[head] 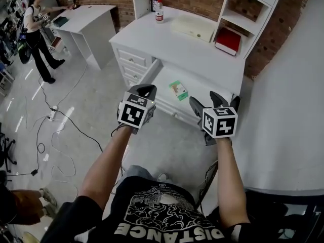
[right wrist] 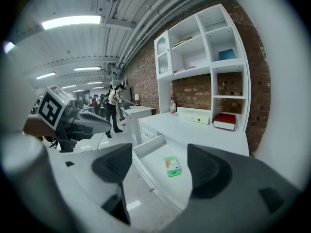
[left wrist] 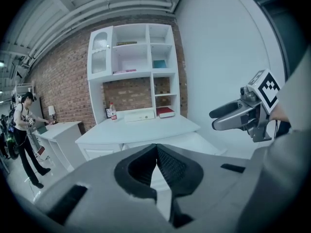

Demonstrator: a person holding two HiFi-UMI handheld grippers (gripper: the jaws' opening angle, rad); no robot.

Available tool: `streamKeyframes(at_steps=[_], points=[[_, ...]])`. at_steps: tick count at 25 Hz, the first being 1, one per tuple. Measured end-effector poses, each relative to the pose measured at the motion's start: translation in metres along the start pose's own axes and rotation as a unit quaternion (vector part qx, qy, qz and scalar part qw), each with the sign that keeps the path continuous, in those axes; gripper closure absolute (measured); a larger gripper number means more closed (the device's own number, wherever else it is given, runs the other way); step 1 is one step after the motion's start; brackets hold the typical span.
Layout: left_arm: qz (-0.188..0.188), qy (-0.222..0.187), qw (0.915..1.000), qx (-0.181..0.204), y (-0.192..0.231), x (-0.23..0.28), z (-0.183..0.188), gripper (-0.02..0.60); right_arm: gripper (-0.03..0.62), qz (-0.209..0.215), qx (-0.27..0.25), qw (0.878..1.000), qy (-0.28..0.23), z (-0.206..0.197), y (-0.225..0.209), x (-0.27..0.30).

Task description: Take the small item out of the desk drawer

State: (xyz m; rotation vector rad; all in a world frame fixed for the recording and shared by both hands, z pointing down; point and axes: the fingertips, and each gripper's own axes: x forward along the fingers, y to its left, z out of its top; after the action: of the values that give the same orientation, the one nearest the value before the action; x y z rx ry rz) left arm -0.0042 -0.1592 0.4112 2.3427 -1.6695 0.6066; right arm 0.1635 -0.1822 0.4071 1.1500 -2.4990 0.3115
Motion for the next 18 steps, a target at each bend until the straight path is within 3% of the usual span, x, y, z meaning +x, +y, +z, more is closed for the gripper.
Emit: streamKeyframes(at_steps=[10,18], points=[[0.014,0.001,0.9998,-0.012,0.032,0.035,-0.012,0.574,0.226,0.03,-0.014,0.999,0.043,-0.015,-0.004,0.062],[-0.005,0.014,0.9997,-0.02,0.063,0.088,-0.034,0.574,0.218,0.042,-0.024,0.994,0.098,-0.037,-0.013,0.125]])
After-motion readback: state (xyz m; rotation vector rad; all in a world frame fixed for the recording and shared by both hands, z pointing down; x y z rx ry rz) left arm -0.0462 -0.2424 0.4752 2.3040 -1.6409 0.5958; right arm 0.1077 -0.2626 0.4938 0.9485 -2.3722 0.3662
